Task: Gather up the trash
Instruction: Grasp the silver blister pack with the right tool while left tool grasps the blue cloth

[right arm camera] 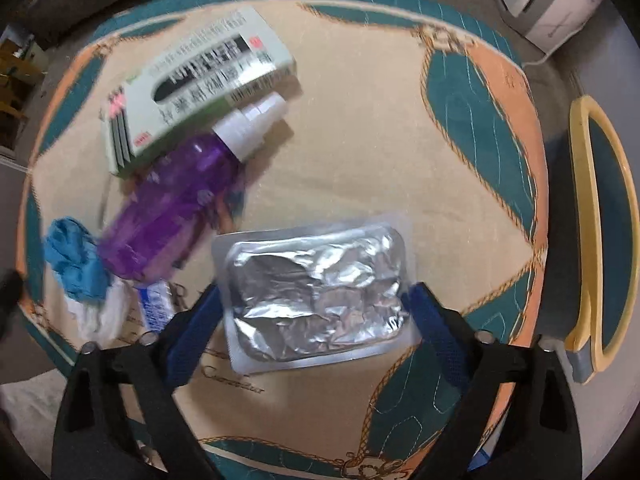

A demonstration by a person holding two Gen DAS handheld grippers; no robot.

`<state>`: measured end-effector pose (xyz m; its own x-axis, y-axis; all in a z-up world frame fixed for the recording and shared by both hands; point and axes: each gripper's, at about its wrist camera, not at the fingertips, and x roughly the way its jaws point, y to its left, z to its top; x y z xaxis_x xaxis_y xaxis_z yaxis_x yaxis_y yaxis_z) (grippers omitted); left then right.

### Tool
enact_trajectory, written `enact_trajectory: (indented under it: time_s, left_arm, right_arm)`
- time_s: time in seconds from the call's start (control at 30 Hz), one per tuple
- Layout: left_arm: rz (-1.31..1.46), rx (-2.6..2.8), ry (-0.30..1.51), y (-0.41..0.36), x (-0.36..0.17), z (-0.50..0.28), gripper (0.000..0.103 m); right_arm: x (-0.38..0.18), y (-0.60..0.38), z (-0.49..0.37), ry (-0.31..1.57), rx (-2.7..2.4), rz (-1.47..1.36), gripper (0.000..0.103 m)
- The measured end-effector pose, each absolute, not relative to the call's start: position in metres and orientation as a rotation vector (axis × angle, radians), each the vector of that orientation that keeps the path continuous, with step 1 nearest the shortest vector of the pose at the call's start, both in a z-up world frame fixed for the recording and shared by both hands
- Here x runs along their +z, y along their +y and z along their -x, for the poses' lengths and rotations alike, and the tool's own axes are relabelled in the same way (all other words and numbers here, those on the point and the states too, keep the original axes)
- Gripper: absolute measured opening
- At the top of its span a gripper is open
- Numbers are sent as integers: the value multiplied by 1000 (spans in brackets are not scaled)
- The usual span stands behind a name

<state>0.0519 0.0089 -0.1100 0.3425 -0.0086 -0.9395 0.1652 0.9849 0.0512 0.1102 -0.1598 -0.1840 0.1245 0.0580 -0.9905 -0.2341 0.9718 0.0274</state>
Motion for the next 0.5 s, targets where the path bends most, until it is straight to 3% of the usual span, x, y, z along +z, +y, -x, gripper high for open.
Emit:
enact_trajectory:
  time_s: [0.23,0.3,0.33,0.4,0.43,0.5]
  left_arm:
    - [-147,-132,1302,2,-143,-58,93]
    - [-147,-137,1322,1,-151,-59,91]
    - [-138,-146,1325,1,-153,-59,91]
    - [-109,-166,1319,0,-154,-60,84]
    - [-97,-181,1323,-1,-154,-61,74]
    - [-60,-223,1333,-3,-153,-62,61]
  right_arm:
    - [-171,-169,-119,1426,222,69,84]
    - [-163,-178,-122,1413,221,19,72]
    - [-158,-185,-119,1411,230,-5,70]
    - [-151,-189,-121,1403,237,-20,66]
    - [-149,-191,-122,1403,240,-18,64]
    - [-140,-196,-124,1392,233,-25,50]
